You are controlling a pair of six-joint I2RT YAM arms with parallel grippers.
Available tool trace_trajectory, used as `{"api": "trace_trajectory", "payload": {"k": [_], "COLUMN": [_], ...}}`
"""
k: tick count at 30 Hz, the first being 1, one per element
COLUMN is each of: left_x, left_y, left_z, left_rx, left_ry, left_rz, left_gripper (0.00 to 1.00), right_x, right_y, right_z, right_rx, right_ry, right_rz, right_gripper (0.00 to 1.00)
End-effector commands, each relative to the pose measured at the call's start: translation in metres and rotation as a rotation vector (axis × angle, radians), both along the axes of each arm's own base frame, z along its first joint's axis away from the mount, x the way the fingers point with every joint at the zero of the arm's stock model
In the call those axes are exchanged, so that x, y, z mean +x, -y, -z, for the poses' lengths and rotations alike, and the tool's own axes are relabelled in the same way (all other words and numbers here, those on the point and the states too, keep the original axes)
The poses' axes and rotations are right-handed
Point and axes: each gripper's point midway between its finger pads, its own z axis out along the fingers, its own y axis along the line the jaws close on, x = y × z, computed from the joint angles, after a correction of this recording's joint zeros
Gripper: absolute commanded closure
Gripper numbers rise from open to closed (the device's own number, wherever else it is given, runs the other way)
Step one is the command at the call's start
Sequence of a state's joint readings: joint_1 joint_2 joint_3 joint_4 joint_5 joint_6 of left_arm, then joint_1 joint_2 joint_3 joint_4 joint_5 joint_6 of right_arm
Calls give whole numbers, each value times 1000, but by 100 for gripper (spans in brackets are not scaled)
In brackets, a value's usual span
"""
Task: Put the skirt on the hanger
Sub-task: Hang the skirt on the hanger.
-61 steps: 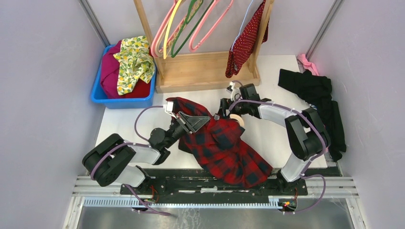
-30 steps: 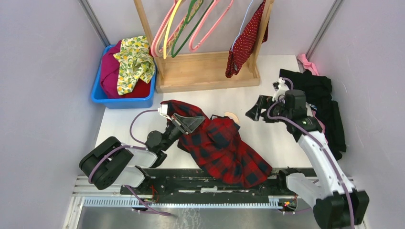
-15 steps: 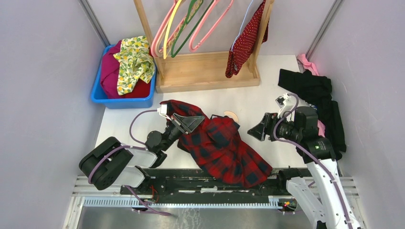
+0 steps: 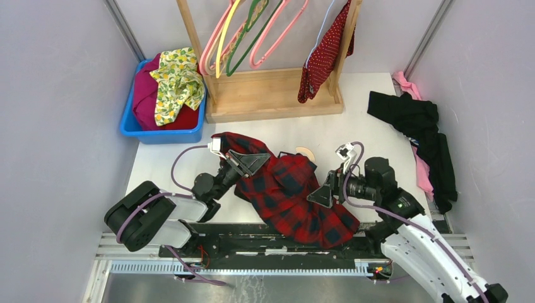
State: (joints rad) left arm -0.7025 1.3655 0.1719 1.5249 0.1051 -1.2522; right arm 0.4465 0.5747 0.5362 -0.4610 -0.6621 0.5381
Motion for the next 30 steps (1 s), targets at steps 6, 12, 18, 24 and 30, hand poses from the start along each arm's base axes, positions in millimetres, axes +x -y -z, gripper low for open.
{"api": "trace_trajectory", "payload": {"k": [6, 12, 18, 24, 30], "left_x": [-7, -6, -5, 4, 9], "left_y": [-16, -14, -20, -27, -30], "left_z": [-58, -67, -78, -83, -102], "left_rx": [-195, -237, -290, -346, -410], "left_ry": [129, 113, 102, 67, 78], "left_rz": [-14, 6, -13, -58, -74], "left_gripper": [97, 97, 97, 97, 97], "right_x": [22, 27, 25, 13, 7], "right_y": [-33, -46, -59, -66, -79], "right_z": [-6, 5, 7, 1, 8], "right_rx": [36, 28, 42, 66, 19], "right_ry": [202, 238, 252, 265, 270], "right_rz": [14, 15, 2, -21, -63], "right_gripper": [18, 18, 25, 47, 44]}}
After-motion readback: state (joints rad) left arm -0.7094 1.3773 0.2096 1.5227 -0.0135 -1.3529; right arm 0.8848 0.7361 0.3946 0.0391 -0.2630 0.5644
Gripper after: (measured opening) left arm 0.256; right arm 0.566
